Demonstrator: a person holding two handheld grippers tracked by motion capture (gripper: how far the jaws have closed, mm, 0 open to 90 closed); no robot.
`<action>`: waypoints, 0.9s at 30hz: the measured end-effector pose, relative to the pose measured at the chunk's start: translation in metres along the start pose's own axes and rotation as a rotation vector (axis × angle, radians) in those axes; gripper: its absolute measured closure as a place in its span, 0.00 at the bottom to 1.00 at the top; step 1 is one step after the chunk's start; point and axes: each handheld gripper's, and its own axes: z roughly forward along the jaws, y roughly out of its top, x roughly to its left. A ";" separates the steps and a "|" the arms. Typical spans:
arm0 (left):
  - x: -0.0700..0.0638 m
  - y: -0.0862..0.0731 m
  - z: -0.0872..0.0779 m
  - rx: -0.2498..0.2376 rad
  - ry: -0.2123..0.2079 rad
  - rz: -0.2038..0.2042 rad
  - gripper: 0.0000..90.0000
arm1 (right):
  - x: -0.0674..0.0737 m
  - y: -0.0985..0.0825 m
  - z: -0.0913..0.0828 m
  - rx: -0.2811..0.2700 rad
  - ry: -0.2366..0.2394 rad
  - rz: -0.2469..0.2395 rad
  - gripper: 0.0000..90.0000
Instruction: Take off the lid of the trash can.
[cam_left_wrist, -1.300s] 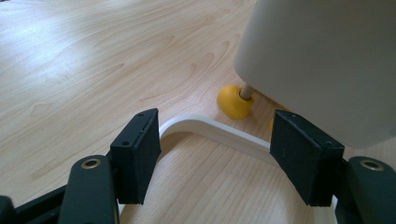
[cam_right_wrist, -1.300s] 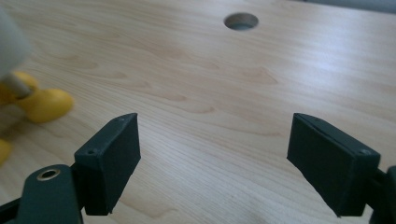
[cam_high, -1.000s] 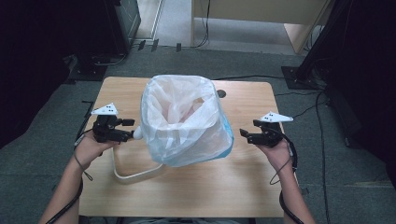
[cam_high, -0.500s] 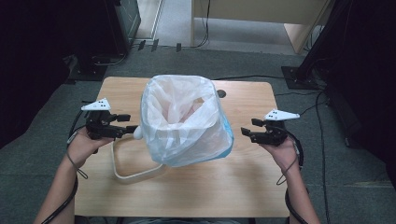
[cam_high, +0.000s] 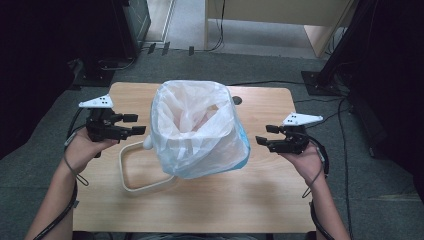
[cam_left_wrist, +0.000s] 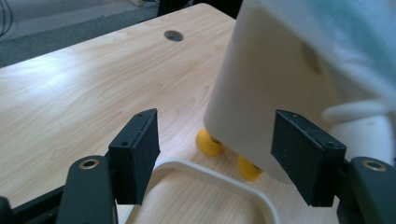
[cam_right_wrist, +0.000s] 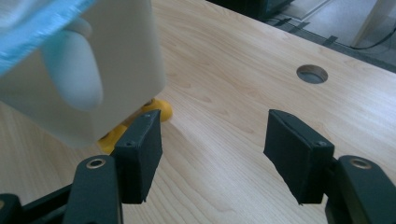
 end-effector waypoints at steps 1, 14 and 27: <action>-0.001 0.002 -0.001 0.002 -0.006 0.003 0.35 | 0.001 0.002 -0.002 -0.005 0.006 -0.005 0.41; -0.014 0.023 0.001 0.034 -0.028 0.061 0.35 | 0.005 0.025 -0.016 -0.026 0.058 -0.024 0.40; -0.029 0.044 0.001 0.018 -0.052 0.103 0.39 | 0.022 0.051 -0.017 -0.029 0.123 -0.090 0.42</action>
